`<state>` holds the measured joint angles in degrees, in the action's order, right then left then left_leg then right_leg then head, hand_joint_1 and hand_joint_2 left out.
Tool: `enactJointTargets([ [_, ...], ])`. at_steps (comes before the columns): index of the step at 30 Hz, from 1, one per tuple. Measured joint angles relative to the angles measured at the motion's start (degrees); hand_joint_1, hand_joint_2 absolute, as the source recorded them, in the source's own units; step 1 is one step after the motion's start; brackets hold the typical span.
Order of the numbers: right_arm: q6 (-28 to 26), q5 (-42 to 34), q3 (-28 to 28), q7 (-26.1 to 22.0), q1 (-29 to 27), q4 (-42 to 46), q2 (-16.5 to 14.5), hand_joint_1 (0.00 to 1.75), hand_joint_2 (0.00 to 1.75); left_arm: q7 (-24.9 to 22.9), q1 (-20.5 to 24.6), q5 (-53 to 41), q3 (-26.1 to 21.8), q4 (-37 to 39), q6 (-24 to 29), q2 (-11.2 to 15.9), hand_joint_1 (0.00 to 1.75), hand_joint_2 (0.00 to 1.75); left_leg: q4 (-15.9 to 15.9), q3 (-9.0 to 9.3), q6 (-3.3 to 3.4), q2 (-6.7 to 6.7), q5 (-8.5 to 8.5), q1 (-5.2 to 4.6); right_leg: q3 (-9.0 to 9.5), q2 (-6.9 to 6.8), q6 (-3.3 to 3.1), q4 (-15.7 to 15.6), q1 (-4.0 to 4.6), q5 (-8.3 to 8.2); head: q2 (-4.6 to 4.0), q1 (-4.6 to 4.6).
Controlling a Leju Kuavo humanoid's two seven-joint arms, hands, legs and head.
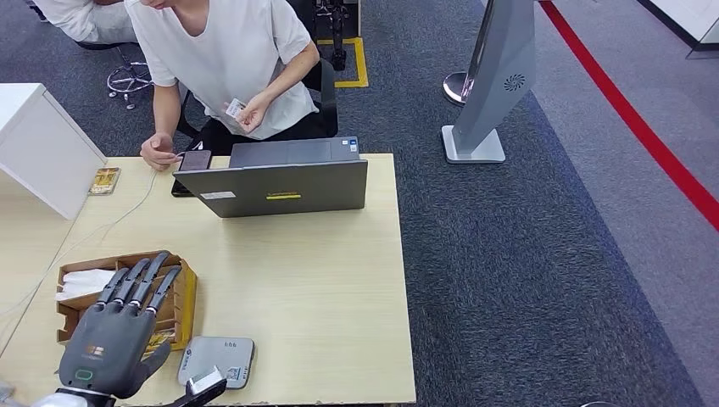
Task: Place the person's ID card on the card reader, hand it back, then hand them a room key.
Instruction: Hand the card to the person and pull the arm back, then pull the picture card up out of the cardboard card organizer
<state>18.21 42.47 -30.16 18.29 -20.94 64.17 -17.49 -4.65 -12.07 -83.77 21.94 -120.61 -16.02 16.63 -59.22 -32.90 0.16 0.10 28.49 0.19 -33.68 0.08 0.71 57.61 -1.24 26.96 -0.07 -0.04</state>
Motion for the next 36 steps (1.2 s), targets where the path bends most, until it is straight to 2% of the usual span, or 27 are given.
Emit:
enactJointTargets([
  [7,0.53,1.16,-0.72,0.24,0.21,0.63,0.00,0.00,1.75,-2.99,-4.05,1.00,-1.00,0.32,-1.48,1.02,0.00,1.75,0.00,-0.01,0.03,-0.01,0.02,-0.01,0.02,-0.02,0.02,0.00,-0.01,0.01,0.00,0.01],
  [17,1.27,2.03,-1.56,0.20,0.83,0.77,0.00,0.00,1.75,-3.26,-8.64,1.40,-5.12,2.13,-2.39,-0.31,0.00,1.75,0.00,-0.01,0.03,-0.03,0.02,0.00,0.03,-0.03,0.03,0.00,0.00,0.02,0.00,0.00],
  [26,1.95,2.68,-1.81,0.07,0.97,0.85,0.00,0.00,1.75,-2.99,-9.53,-0.98,-8.73,3.50,-2.48,-3.14,0.00,1.75,0.00,0.00,0.03,-0.03,0.02,-0.01,0.03,-0.04,0.03,0.00,-0.01,0.02,0.00,0.00],
  [36,2.07,2.40,-1.80,0.12,0.96,0.90,0.00,0.00,1.75,-1.66,-6.96,-4.14,-11.61,6.32,-1.70,-7.71,0.00,1.75,0.00,0.01,0.03,-0.03,0.02,-0.01,0.04,-0.04,0.04,0.00,-0.01,0.01,0.00,0.00],
])
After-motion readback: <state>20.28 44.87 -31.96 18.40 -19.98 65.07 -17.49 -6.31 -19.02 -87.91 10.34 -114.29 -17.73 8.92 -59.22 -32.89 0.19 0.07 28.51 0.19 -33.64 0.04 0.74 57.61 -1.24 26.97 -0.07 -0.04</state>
